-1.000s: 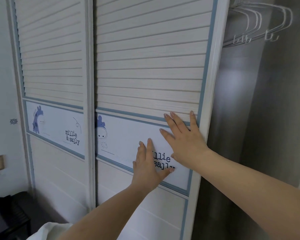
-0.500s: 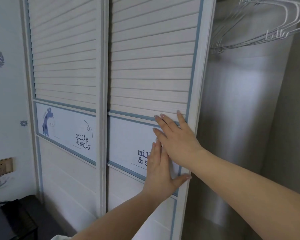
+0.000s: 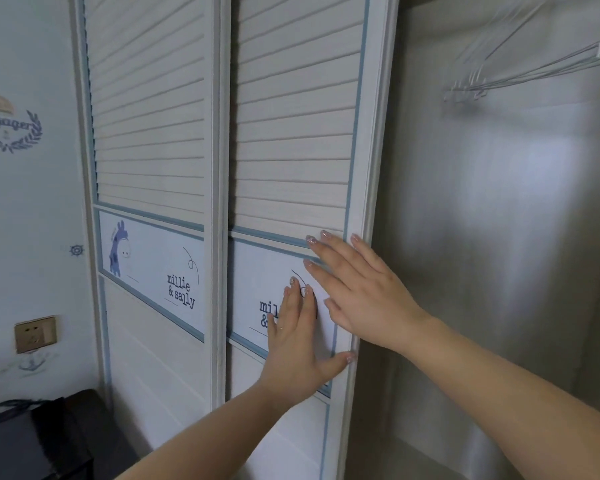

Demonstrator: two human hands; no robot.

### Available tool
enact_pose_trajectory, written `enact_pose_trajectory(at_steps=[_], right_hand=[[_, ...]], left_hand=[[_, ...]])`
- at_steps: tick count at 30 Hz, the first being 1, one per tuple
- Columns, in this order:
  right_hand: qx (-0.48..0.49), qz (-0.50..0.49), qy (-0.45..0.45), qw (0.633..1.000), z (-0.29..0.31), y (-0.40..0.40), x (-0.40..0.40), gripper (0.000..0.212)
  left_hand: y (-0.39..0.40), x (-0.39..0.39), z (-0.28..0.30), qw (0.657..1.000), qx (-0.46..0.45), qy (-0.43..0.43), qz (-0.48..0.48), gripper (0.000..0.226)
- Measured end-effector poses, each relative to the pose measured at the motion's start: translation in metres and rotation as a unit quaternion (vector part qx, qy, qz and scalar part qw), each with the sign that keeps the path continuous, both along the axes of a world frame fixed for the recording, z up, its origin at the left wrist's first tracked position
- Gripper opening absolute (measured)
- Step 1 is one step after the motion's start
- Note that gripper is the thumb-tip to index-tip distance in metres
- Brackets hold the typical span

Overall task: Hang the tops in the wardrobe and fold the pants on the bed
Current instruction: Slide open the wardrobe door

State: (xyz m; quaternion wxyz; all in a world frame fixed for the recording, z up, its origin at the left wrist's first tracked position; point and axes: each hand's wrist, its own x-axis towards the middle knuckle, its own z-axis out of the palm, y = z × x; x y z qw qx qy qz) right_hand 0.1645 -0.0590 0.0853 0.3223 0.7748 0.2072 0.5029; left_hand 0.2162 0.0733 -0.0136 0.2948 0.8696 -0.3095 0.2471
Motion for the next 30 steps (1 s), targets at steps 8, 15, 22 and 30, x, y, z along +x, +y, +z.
enact_pose_trajectory(at_steps=[8, 15, 22, 30], right_hand=[[0.320, 0.125, -0.007, 0.939, -0.006, 0.010, 0.055, 0.091], [0.639, 0.271, 0.313, 0.649, -0.032, 0.044, 0.099, 0.066], [0.658, 0.303, 0.339, 0.600, -0.039, 0.075, 0.134, 0.032], [0.668, 0.296, 0.355, 0.583, -0.039, 0.097, 0.163, 0.034]], left_hand=[[0.030, 0.026, 0.005, 0.999, -0.022, 0.005, 0.029, 0.109], [0.049, 0.045, 0.007, 0.989, -0.077, -0.017, 0.128, 0.120], [0.069, 0.070, 0.007, 0.966, -0.157, 0.035, 0.203, 0.133], [0.086, 0.099, 0.005, 0.949, -0.226, 0.136, 0.172, 0.131]])
